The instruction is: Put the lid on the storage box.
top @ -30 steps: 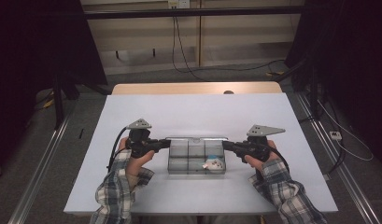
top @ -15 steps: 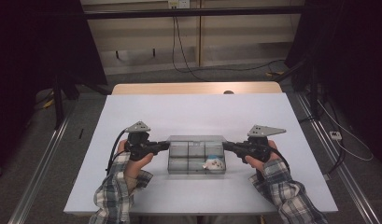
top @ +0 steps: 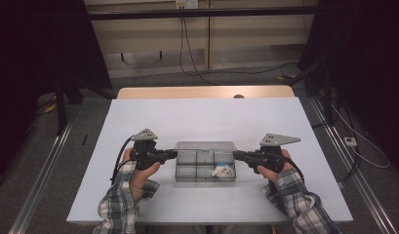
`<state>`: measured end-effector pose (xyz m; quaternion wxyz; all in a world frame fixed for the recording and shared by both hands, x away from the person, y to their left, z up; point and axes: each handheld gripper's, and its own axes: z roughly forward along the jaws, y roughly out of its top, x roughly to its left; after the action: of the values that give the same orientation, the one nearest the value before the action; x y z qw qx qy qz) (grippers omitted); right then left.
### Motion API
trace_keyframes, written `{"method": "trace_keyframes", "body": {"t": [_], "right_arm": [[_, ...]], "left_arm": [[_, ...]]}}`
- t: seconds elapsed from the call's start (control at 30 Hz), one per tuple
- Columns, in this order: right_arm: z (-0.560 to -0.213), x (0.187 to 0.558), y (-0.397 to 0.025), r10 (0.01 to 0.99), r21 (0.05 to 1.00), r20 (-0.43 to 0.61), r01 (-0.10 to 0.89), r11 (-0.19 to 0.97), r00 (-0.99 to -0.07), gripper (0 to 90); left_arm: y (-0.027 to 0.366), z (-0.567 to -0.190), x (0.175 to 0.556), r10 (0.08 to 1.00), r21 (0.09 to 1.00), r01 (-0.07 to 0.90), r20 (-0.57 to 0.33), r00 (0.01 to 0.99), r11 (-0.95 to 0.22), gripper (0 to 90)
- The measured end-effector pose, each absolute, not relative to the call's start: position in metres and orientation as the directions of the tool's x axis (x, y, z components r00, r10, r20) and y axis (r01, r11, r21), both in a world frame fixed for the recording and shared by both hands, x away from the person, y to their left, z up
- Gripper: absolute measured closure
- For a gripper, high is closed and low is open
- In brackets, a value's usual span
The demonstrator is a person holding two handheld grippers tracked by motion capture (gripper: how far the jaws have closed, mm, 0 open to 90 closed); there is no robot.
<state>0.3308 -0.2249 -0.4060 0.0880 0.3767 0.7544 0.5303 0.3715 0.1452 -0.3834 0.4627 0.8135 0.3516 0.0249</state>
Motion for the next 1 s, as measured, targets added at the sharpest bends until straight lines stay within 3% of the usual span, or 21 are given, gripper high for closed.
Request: {"method": "trace_keyframes", "body": {"t": [1.0], "right_arm": [[-0.411,0.312,-0.224,0.644,0.861,0.264,0.477,0.178,-0.718,90.0]], "left_arm": [[0.145,-0.394,0.356,0.586,0.759,0.546,-0.274,0.763,-0.355,89.7]]}}
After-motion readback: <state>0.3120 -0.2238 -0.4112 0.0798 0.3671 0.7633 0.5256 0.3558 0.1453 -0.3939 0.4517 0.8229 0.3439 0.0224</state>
